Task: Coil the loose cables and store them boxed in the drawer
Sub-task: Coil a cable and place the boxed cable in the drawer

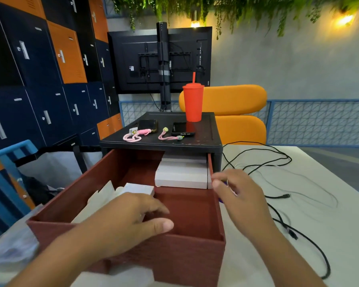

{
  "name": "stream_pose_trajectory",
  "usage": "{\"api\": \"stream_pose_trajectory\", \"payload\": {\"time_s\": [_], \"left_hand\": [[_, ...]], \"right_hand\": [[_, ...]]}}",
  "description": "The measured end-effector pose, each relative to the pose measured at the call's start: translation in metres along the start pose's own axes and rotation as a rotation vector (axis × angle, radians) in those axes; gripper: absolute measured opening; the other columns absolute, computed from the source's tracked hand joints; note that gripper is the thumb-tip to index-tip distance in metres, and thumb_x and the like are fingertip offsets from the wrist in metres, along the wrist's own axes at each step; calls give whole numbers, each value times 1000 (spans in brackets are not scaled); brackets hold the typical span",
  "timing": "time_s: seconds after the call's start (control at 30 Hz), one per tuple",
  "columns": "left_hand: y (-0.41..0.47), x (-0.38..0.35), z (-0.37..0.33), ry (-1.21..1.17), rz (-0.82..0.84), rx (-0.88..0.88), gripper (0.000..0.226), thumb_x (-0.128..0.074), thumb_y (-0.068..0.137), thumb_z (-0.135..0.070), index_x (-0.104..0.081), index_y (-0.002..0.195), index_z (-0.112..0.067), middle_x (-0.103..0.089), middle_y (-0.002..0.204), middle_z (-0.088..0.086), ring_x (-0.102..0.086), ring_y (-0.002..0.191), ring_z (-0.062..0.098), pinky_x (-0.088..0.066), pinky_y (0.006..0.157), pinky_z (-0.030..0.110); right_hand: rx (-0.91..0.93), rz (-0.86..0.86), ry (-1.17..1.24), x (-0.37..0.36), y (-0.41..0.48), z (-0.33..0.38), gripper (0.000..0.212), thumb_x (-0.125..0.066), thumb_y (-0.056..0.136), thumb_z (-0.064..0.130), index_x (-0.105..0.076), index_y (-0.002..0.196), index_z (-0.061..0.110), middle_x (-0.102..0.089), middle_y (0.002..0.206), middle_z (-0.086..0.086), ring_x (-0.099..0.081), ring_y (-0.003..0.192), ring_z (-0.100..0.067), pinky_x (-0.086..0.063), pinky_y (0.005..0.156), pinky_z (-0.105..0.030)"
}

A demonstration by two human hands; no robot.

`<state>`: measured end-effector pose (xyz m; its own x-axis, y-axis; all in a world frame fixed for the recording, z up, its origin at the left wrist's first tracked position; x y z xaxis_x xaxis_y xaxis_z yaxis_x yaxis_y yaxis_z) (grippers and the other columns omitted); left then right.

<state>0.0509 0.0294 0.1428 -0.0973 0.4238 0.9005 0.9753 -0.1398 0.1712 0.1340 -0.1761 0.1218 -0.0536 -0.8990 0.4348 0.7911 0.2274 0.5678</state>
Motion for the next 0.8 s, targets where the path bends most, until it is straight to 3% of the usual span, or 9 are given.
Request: {"api": "stream_pose_trajectory", "payload": {"time_s": [0.1, 0.2, 0.27, 0.33, 0.43, 0.8], "left_hand": [[-12, -13, -1, 163, -148, -112, 78, -22, 62, -93, -68, 96, -39, -60, 83, -30, -56, 82, -10, -42, 69, 9], [-18, -31, 7, 385, -318, -259, 66, -24, 82, -79, -67, 67, -32, -56, 56, -19, -54, 54, 3, -41, 56, 17], [-22, -41, 9, 432, -446, -268, 64, -27, 84, -75, -63, 60, -28, -52, 51, -16, -50, 50, 7, -41, 59, 27], [-28, -49, 8, 454, -547, -215, 63, -28, 83, -75, -61, 60, -27, -51, 53, -16, -48, 55, 8, -30, 69, 29], [-32, -57, 7, 419, -655, -162, 62, -27, 83, -75, -58, 61, -26, -49, 56, -14, -36, 64, 7, -19, 66, 28], [-15, -58, 14, 344, -682, -183, 53, -33, 80, -75, -52, 63, -28, -47, 58, -16, -33, 65, 4, -17, 65, 27]], "right_hand": [[-89, 55, -212, -4, 45, -15, 34, -52, 91, 26, -57, 124, 22, -50, 125, 2, -46, 107, -5, -30, 81, -9], [-130, 135, -371, -13, 82, -29, 46, -49, 93, 30, -43, 138, 21, -31, 146, -5, -34, 131, -22, -29, 104, -30], [-129, 202, -445, -19, 101, -35, 50, -47, 94, 33, -38, 141, 20, -22, 152, -6, -26, 137, -26, -26, 110, -36], [-143, 244, -478, -24, 116, -41, 51, -46, 95, 34, -36, 143, 19, -19, 154, -5, -23, 140, -26, -23, 111, -36], [-145, 280, -523, -31, 126, -48, 49, -43, 96, 32, -36, 142, 14, -27, 152, -7, -27, 138, -26, -22, 111, -34], [-151, 208, -492, -38, 121, -45, 46, -37, 98, 32, -42, 139, 13, -34, 149, -7, -31, 136, -22, -23, 110, -34]]}}
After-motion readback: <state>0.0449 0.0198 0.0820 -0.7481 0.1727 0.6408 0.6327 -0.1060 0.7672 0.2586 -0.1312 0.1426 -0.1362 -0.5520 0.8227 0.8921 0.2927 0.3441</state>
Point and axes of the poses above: each hand's wrist, its own y-axis towards the middle knuckle, its own x-axis out of the back of the hand, z = x × y, the point moved 2 cm from there along y, towards the middle knuckle
